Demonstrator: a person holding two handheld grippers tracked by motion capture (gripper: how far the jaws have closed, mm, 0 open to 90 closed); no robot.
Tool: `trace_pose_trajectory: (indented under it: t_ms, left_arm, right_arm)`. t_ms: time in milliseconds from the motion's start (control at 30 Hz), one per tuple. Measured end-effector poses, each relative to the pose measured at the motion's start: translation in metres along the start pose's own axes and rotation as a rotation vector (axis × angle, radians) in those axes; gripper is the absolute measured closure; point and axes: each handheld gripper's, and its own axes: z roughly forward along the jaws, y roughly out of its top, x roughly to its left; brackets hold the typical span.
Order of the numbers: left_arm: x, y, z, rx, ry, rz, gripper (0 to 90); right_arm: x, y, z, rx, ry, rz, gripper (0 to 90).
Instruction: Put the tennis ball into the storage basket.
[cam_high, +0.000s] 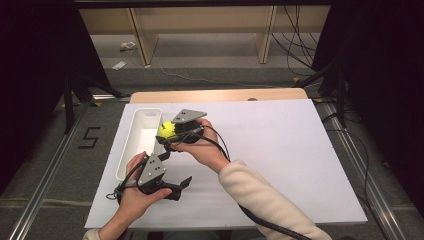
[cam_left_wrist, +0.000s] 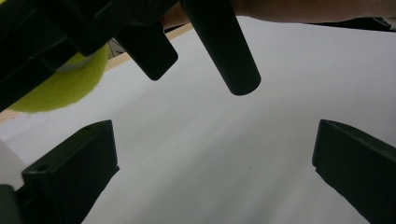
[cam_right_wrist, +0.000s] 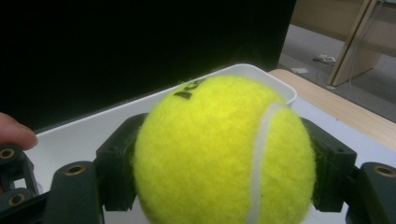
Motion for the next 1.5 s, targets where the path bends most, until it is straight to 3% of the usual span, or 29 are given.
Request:
trace_pose_trajectory:
  t_ms: [1500]
  left_arm:
    - [-0.001,0.0,-0.001,0.001,-0.004,0.012,0.0]
  right_arm:
    - [0.004,0.011,0.018,0.02,0.031,0.003,27.4]
